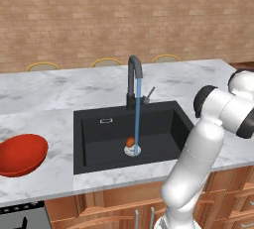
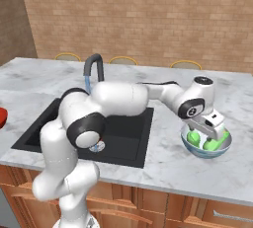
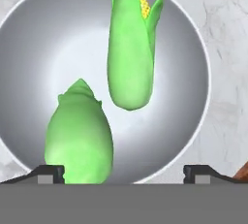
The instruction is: Pick the corns from the sink and place them in one bowl. Place the mango in the other bowl. Then turn off the sink faucet.
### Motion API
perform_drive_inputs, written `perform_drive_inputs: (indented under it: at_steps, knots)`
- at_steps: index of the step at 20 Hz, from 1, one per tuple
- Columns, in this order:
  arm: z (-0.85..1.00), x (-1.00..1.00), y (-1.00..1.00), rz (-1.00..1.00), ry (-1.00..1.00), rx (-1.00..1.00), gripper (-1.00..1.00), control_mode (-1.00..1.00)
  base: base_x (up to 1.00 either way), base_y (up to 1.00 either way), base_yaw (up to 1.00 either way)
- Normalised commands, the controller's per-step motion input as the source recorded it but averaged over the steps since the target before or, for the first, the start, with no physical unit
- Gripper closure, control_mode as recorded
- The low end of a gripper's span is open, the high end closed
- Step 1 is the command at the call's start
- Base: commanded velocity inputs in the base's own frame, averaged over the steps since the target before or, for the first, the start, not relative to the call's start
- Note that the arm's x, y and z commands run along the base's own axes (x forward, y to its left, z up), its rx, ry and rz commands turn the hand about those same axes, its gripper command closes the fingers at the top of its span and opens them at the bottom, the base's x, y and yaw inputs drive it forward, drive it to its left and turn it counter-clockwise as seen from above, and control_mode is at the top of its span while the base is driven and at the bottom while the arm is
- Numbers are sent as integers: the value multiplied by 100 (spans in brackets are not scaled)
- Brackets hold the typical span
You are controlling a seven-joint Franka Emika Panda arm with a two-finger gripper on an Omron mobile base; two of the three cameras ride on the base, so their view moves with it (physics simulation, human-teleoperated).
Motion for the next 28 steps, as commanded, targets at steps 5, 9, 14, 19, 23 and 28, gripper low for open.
perform_drive_inputs:
  at_steps: [5,9,14,19,23,28]
  knots:
    - [94,0,-2,0,5,0,-100,-100,0,0,0]
    - [71,-17,15,0,3,0,-100,-100,0,0,0]
    - [-7,-73,72,0,-2,-6,-100,-100,0,0,0]
    - [-46,-100,98,0,-18,-12,-100,-100,0,0,0]
    - [-61,-100,100,5,-37,-15,-100,-100,0,0,0]
    - [-23,-78,100,8,-60,-13,-100,-100,0,0,0]
